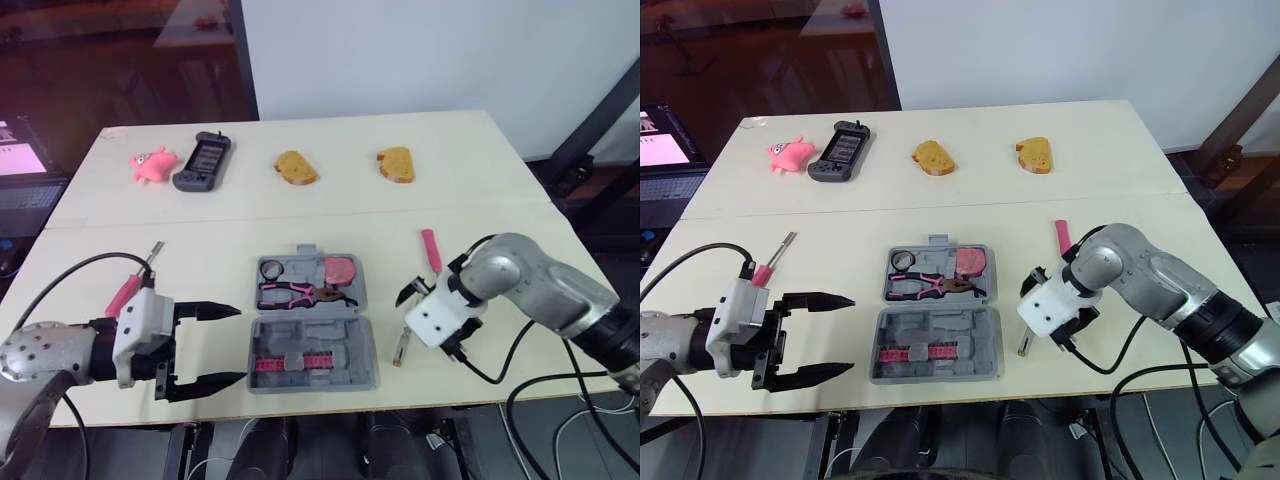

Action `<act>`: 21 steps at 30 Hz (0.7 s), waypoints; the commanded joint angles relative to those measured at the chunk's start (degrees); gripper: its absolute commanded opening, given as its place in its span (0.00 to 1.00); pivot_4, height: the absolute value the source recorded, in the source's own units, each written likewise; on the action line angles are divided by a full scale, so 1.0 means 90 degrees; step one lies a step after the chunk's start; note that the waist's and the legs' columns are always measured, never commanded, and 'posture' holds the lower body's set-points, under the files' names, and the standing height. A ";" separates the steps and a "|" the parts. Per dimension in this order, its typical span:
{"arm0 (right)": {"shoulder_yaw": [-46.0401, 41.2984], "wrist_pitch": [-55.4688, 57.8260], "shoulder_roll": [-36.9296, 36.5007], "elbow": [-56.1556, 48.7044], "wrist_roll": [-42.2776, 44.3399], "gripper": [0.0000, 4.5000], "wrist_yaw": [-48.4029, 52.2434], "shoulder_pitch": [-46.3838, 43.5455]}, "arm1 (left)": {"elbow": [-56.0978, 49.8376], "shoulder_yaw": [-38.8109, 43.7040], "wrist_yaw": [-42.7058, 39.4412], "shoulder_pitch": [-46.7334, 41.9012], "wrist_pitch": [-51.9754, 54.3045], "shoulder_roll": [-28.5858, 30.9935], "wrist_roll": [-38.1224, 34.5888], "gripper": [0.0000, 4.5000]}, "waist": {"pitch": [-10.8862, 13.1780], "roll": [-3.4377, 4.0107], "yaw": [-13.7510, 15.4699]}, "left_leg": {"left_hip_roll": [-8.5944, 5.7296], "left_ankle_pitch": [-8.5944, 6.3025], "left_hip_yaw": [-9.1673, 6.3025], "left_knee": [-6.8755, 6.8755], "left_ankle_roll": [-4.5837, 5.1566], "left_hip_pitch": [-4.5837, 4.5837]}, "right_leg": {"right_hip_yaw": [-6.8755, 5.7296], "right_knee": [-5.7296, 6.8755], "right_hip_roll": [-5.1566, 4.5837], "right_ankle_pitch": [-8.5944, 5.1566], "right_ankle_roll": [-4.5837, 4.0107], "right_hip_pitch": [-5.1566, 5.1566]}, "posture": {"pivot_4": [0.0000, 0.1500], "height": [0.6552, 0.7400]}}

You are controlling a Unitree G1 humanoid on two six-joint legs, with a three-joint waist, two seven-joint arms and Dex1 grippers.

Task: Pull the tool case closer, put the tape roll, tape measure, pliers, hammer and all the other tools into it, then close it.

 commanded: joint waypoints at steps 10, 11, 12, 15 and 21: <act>-0.0110 -0.1067 0.1068 0.1167 -0.1092 0.58 -0.0064 -0.0170 | -0.0285 0.0220 0.0257 0.0104 0.0046 -0.0022 -0.0077 1.00 | 0.0000 0.0000 -0.0001 | -0.0002 0.0000 -0.0011 0.0009 0.0000 0.0008 | 0.0008 0.0016 0.0004 0.0000 -0.0002 0.0004 | 1.00 1.00; -0.0120 -0.1079 0.1111 0.1184 -0.1146 0.47 -0.0040 -0.0155 | -0.0290 0.0216 0.0274 0.0112 0.0047 -0.0021 -0.0070 1.00 | 0.0001 0.0001 -0.0002 | -0.0002 0.0000 -0.0012 0.0010 -0.0001 0.0008 | 0.0008 0.0016 0.0005 0.0000 -0.0002 0.0004 | 1.00 1.00; -0.0126 -0.1103 0.1146 0.1202 -0.1210 0.35 -0.0052 -0.0138 | -0.0298 0.0212 0.0297 0.0118 0.0054 -0.0023 -0.0069 1.00 | 0.0001 0.0002 0.0000 | -0.0002 0.0000 -0.0012 0.0010 0.0000 0.0008 | 0.0008 0.0017 0.0005 0.0000 -0.0002 0.0003 | 1.00 1.00; -0.0132 -0.1137 0.1177 0.1236 -0.1301 0.35 0.0016 -0.0083 | -0.0316 0.0208 0.0336 0.0137 0.0057 -0.0024 -0.0067 1.00 | 0.0001 0.0002 0.0004 | -0.0004 0.0000 -0.0012 0.0011 0.0000 0.0007 | 0.0009 0.0017 0.0005 0.0000 -0.0001 0.0003 | 1.00 1.00; -0.0115 -0.1206 0.1243 0.1318 -0.1416 0.35 0.0021 -0.0030 | -0.0325 0.0208 0.0400 0.0159 0.0034 -0.0015 -0.0071 1.00 | 0.0000 0.0001 0.0003 | -0.0005 0.0000 -0.0012 0.0013 0.0000 0.0010 | 0.0009 0.0021 0.0005 0.0000 -0.0001 0.0006 | 1.00 1.00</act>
